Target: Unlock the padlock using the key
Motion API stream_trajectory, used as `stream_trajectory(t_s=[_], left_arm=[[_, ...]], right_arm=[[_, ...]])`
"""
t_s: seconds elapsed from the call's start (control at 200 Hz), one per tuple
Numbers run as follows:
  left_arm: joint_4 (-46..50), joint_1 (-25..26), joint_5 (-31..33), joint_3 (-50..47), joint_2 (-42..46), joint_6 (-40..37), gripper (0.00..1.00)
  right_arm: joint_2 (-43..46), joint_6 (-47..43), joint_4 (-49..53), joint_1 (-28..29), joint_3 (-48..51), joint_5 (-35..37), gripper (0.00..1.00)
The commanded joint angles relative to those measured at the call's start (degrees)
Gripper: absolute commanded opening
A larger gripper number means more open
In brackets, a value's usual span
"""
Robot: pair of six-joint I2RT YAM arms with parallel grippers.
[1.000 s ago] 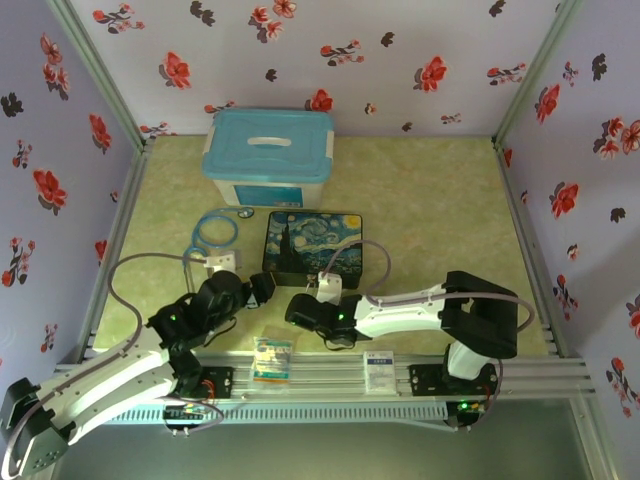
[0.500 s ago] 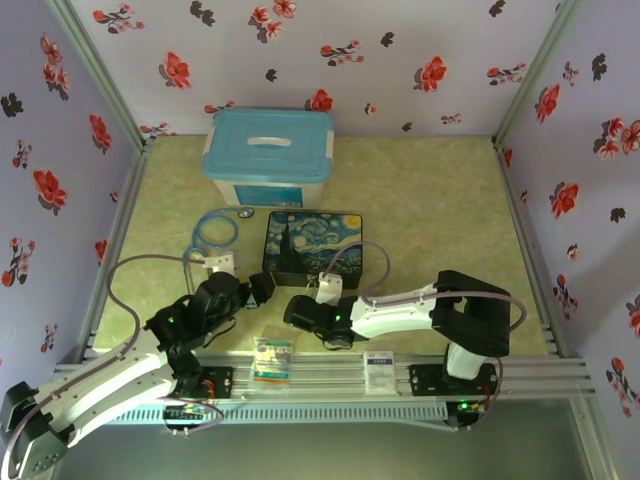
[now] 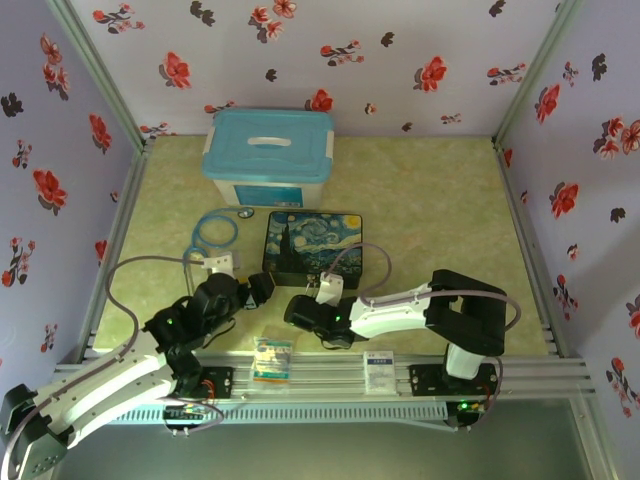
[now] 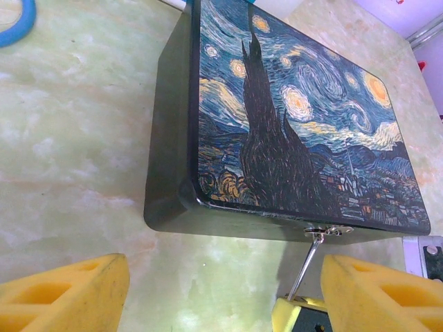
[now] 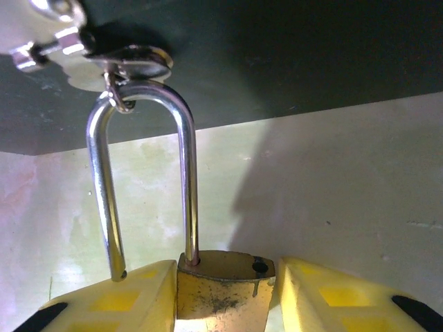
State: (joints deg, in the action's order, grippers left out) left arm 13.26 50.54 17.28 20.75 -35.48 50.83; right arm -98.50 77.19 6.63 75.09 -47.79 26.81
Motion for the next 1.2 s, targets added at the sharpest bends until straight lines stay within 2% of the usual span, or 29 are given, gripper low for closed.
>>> stream_trajectory(t_s=[0.0,0.37,0.59,0.695,0.805,1.055,1.195], left_arm=[[-1.13,-0.44,-0.24,-0.54,0.68,0.54,0.73],[-0.56,-0.87,-0.23,0.33,0.81,-0.45,0.73],[-0.38,-2.65,2.11,3.09,-1.48,-4.94,0.74],[-1.68,-4.96,4.2,4.87,-6.66,-8.73,0.8],[-8.38,-8.18,3.71,5.61,-13.78,-13.37,0.86],[-18.98,-12.65,-0.63,11.64,-32.84,-21.15,0.84],[-20.67,-13.15,-1.35,13.66,-37.01,-24.27,0.8]], right_arm=[[-1.99,1.2,-2.22,-1.13,1.08,0.92,0.41],[-2.15,2.98,-4.52,-1.74,2.95,0.76,0.32],[-0.56,5.56,-9.7,-1.9,7.35,2.12,0.27],[-0.73,7.15,-12.22,-1.88,8.66,2.57,0.26],[-1.68,8.87,-14.26,-1.68,8.78,2.64,0.25],[-5.48,15.07,-20.0,0.03,8.75,5.04,0.21],[-7.94,17.16,-21.97,0.32,7.88,5.65,0.22]])
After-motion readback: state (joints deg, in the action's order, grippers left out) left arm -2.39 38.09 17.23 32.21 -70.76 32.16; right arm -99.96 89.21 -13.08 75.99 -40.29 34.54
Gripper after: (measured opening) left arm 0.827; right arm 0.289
